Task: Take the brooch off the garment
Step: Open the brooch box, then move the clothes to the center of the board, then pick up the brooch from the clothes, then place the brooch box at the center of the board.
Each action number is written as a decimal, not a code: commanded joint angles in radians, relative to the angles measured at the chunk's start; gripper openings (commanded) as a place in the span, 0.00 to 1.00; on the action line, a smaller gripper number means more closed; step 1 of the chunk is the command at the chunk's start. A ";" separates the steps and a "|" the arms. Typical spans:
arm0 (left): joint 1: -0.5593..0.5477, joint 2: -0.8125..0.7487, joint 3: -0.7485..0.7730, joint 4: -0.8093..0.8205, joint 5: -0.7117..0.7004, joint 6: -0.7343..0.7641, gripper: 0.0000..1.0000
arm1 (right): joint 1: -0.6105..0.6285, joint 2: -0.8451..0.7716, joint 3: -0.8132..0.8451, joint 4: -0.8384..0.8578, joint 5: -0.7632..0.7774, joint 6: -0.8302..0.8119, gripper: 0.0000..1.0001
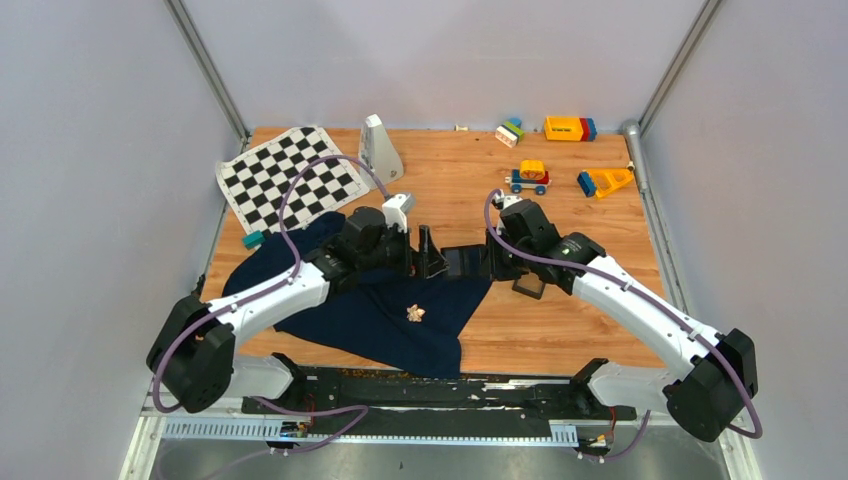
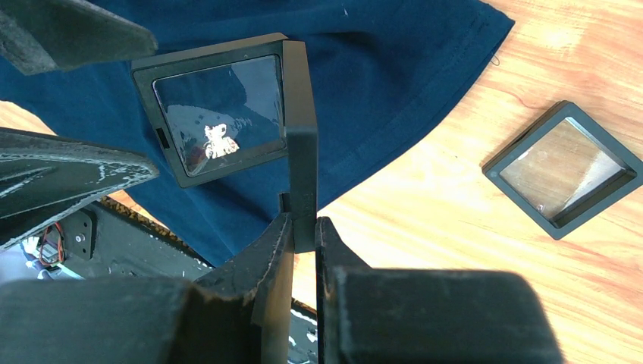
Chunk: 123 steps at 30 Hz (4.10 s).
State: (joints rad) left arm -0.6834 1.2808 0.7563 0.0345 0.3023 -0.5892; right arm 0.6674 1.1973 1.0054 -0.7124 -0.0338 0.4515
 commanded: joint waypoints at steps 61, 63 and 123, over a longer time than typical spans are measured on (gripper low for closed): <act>-0.372 -0.202 -0.077 -0.545 -0.452 0.081 0.68 | -0.009 -0.048 0.004 -0.245 0.179 0.084 0.00; -0.373 -0.179 -0.023 -0.582 -0.488 0.114 0.69 | -0.009 -0.050 0.007 -0.244 0.179 0.082 0.00; -0.352 0.214 0.015 -0.486 -0.463 0.067 0.60 | 0.015 0.168 0.118 -0.349 0.226 0.055 0.37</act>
State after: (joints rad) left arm -1.0298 1.4742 0.7822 -0.5011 -0.1833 -0.5114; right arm 0.6739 1.4338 1.0748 -1.0546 0.2005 0.5190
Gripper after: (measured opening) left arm 0.605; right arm 0.367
